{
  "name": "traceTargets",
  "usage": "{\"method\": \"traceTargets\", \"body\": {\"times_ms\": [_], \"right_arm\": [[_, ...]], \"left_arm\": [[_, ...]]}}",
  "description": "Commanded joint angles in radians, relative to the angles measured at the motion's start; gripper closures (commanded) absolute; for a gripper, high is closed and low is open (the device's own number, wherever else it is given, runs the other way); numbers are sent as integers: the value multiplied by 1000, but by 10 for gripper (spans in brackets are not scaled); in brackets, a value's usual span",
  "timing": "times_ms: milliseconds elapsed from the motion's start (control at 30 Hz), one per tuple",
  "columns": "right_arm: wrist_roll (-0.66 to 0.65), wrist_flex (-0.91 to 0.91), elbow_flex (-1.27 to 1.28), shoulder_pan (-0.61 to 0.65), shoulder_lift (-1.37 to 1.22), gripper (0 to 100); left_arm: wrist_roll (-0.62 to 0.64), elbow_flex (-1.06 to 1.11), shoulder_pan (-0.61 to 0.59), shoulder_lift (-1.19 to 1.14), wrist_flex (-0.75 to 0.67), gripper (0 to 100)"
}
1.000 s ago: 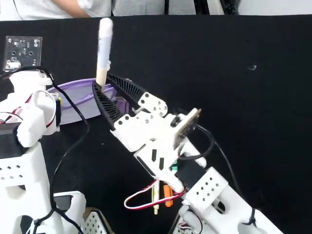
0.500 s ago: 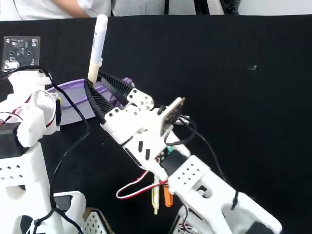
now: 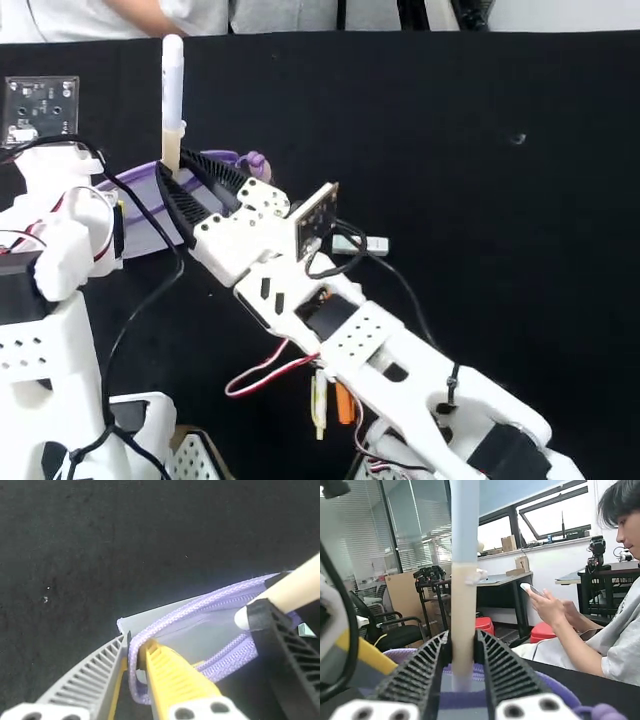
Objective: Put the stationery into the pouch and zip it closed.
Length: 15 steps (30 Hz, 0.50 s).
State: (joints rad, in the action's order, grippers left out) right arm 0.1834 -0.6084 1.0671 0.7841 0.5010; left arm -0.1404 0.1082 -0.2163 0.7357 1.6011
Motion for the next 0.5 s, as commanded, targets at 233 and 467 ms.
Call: {"method": "traceTargets", "body": {"times_ms": [233, 467], "right_arm": [[-161, 20, -39, 20, -1, 881], [-354, 480, -245, 54, 81, 879]], "left_arm": [[9, 24, -4, -11, -5, 971], [8, 24, -4, -11, -2, 971]]}}
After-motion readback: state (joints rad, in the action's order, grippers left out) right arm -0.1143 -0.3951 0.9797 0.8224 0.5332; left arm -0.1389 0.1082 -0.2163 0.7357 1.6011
